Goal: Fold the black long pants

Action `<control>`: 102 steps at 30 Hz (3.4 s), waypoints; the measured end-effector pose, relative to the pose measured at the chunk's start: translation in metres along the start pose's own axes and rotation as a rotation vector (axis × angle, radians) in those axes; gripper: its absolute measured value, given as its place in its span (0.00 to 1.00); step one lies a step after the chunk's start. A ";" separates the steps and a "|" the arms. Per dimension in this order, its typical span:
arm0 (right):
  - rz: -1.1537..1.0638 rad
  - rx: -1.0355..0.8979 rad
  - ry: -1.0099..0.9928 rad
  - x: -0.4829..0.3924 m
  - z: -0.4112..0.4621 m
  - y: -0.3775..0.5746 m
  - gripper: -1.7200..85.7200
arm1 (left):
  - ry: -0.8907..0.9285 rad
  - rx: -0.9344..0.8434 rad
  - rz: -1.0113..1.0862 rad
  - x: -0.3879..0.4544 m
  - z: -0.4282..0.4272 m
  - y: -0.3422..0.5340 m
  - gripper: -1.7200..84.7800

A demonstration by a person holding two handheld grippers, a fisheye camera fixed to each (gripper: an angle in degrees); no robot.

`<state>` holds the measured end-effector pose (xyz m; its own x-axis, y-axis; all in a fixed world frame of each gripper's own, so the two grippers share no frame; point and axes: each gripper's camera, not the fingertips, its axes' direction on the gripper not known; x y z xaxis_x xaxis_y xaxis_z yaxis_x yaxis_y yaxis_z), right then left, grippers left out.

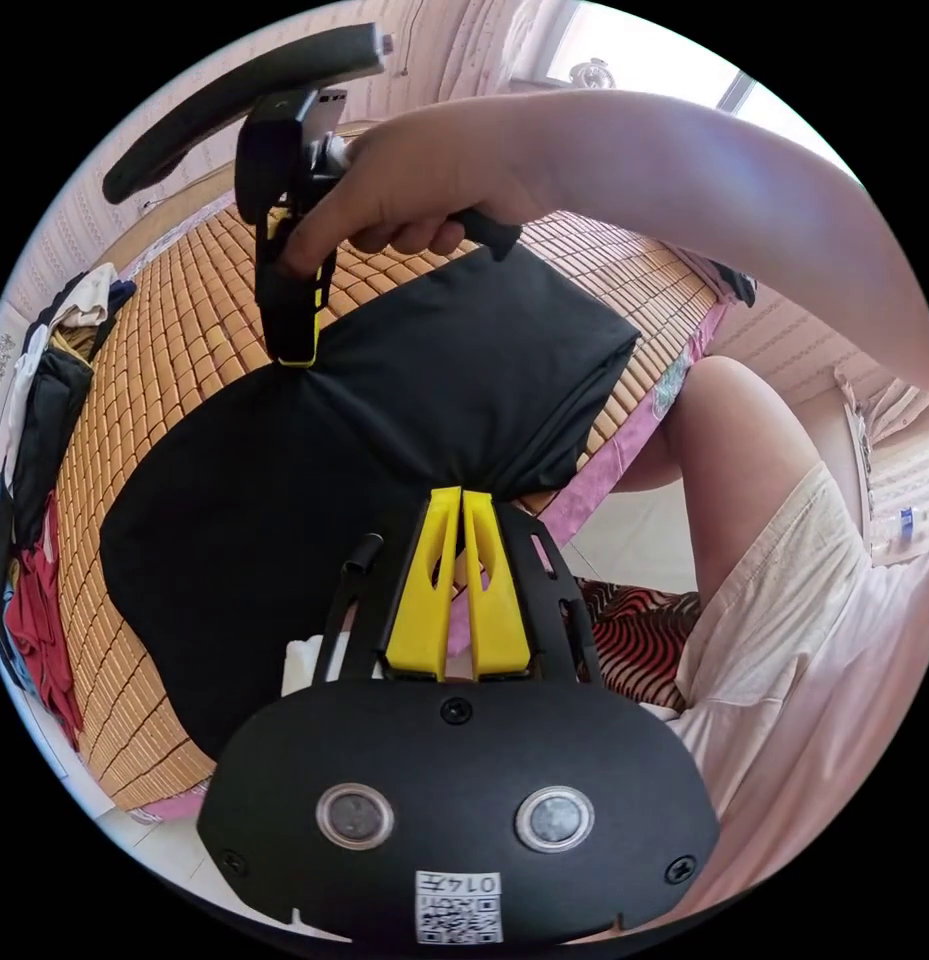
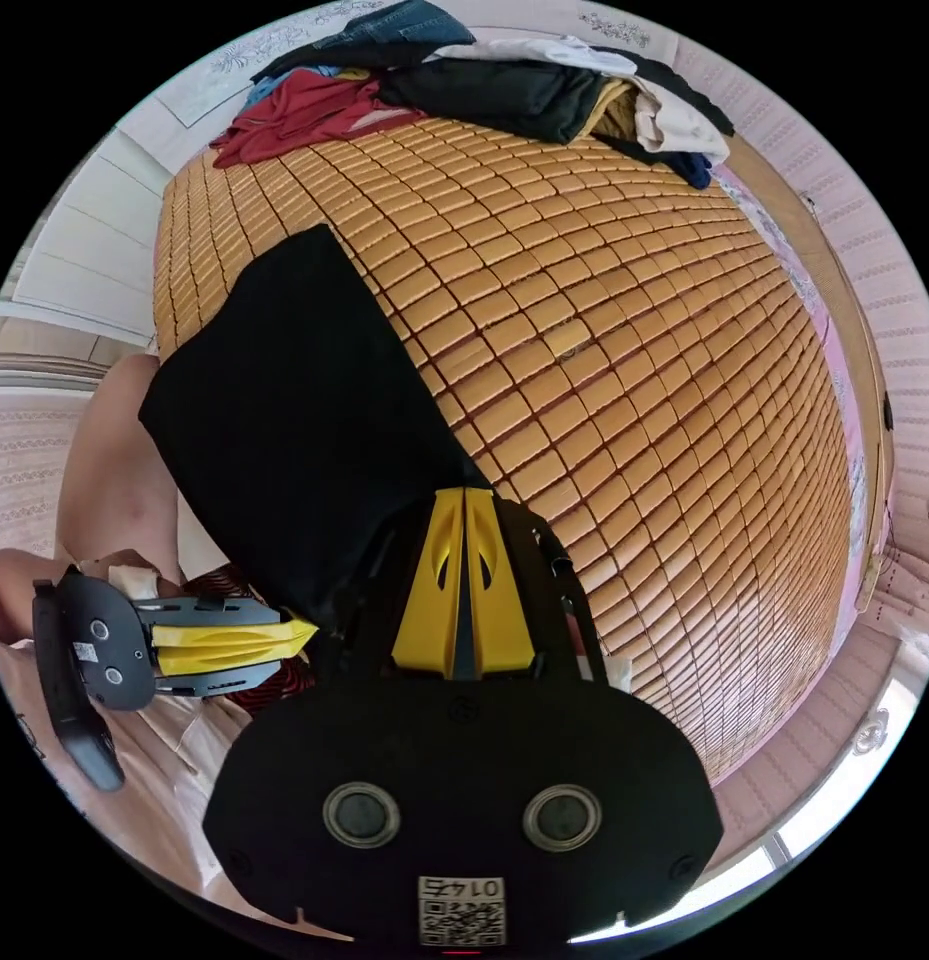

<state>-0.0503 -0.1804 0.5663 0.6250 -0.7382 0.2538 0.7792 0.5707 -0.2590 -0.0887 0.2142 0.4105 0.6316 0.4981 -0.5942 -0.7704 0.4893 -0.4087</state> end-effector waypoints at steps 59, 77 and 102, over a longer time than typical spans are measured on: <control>1.166 0.867 -1.062 0.180 -0.136 0.745 0.04 | 0.165 0.412 0.438 0.212 -0.043 -0.059 0.04; 0.720 0.799 -0.760 0.077 -0.229 0.570 0.06 | -0.012 0.270 -0.164 0.062 -0.080 0.000 0.08; 0.888 0.393 -0.266 -0.074 -0.119 0.574 0.12 | 0.161 0.058 -0.322 -0.054 -0.013 -0.097 0.15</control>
<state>0.3453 0.1595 0.2877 0.9396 0.0886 0.3307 -0.0433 0.9889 -0.1419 -0.0494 0.1301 0.4732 0.8157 0.1947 -0.5447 -0.5250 0.6447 -0.5556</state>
